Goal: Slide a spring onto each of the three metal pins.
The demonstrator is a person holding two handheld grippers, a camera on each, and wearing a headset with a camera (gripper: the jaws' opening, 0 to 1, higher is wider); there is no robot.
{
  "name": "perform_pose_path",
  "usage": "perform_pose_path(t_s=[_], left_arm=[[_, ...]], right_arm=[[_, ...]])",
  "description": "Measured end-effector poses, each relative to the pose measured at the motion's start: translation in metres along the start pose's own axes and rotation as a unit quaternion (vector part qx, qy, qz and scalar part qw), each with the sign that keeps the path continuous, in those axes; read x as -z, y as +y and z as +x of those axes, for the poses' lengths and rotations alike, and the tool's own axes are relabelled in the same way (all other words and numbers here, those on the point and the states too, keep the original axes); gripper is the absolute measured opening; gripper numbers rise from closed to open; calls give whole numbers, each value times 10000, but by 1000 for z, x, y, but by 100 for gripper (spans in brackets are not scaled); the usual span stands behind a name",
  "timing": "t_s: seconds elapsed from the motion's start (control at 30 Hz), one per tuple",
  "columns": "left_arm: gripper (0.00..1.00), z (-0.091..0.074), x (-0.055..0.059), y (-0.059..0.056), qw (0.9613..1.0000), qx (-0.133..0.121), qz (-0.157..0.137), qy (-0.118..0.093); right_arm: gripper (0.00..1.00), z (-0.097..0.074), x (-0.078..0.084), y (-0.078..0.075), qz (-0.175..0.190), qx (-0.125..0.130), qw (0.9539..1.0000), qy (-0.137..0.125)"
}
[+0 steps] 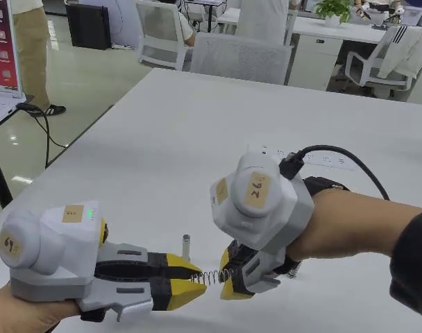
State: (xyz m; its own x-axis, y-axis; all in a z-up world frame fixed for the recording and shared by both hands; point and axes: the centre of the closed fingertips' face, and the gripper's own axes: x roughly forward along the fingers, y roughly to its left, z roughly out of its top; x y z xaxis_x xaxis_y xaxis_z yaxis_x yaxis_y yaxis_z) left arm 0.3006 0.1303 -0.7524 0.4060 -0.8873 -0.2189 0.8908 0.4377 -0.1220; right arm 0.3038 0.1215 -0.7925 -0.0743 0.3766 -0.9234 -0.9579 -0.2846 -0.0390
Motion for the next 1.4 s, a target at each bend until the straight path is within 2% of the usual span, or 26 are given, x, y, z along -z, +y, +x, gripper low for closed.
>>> perform_pose_path(t_s=[0.2,0.6,1.07,1.4], left_arm=[[2,0,4,2,10000,-39,4,56],[3,0,11,4,9999,-44,52,126],[3,2,13,4,9999,-27,46,142],[4,2,15,7,9998,-95,57,190]], right_arm=[[8,-9,-8,0,-2,53,9999,-95],[8,-17,-26,2,-9,49,9996,-284],[8,-18,-42,6,-202,22,9994,-296],[8,-16,-41,4,-219,5,9994,-275]])
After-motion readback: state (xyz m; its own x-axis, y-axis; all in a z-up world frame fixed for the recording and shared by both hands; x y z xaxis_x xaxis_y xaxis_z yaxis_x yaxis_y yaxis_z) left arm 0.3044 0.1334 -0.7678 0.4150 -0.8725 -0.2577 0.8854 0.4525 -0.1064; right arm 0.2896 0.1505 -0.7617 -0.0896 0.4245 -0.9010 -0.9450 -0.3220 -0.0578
